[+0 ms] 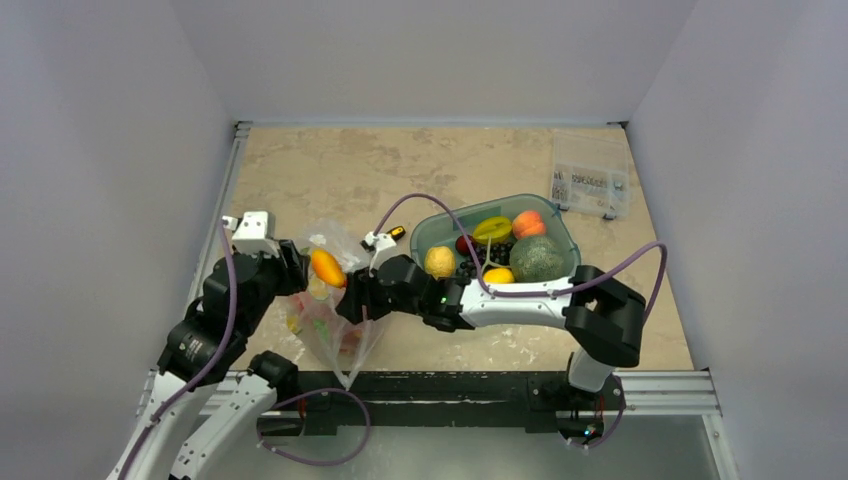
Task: Take the fake fruits out of the plastic bag
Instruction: Adjust the plastic bag at the center of the board.
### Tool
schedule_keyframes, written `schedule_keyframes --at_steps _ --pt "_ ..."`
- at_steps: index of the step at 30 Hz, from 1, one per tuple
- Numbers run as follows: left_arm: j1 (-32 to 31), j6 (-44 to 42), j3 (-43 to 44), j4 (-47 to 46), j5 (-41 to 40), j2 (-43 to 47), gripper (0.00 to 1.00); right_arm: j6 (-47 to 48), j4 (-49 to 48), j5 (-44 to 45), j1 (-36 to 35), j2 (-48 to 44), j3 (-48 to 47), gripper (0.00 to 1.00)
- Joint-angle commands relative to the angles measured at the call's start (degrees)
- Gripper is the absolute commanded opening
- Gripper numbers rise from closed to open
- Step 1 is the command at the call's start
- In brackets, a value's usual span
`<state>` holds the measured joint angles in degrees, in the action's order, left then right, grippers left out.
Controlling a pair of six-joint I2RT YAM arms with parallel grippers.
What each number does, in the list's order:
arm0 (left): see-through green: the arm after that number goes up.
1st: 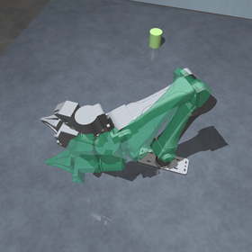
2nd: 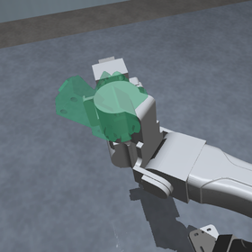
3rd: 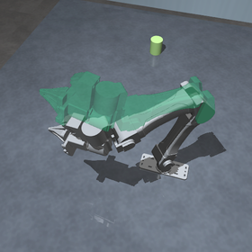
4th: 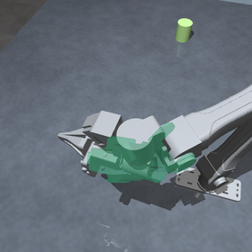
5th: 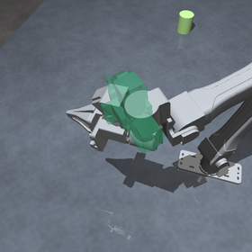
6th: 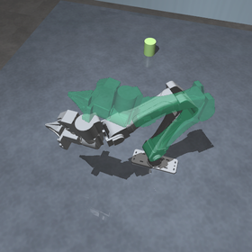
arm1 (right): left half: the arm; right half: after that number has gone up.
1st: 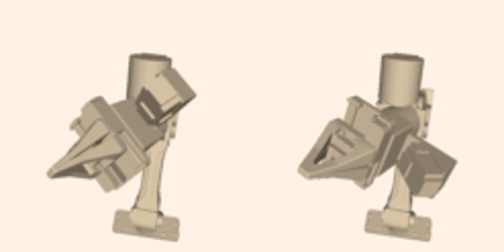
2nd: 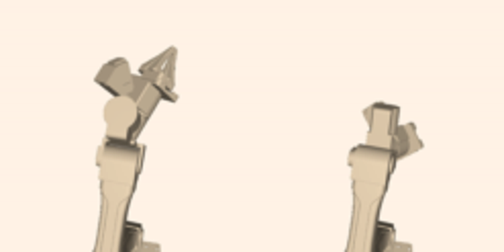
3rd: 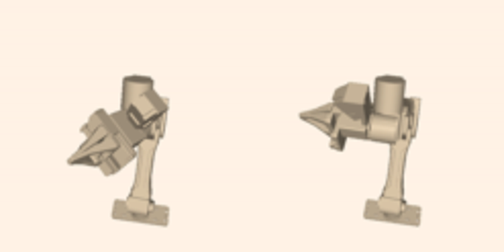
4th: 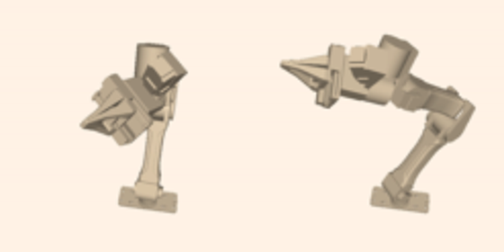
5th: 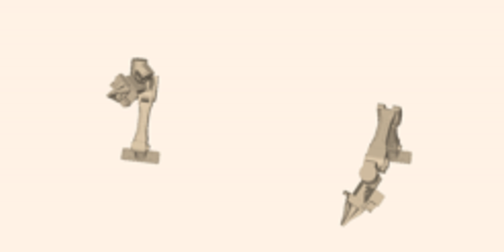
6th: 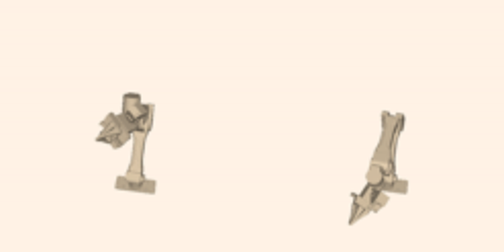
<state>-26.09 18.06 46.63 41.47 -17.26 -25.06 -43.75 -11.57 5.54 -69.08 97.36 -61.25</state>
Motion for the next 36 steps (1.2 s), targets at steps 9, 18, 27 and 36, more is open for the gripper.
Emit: schedule_keyframes --at_steps 9,18,27,36 --pt "-0.27 34.28 8.38 32.85 1.42 3.36 0.94 2.15 -18.51 -16.16 -1.45 -3.64 6.28 0.37" --pt "-0.24 41.65 1.73 29.74 5.04 1.31 0.99 1.26 -16.13 -11.45 -1.5 -7.93 8.35 0.34" --pt "-0.28 32.48 -1.14 22.12 6.49 -1.93 0.41 -0.59 -7.66 -2.68 -1.33 -11.77 6.54 0.36" --pt "-0.28 19.8 3.18 27.88 19.78 -10.79 0.0 -5.66 4.26 6.63 -0.73 -3.91 -3.98 0.36"
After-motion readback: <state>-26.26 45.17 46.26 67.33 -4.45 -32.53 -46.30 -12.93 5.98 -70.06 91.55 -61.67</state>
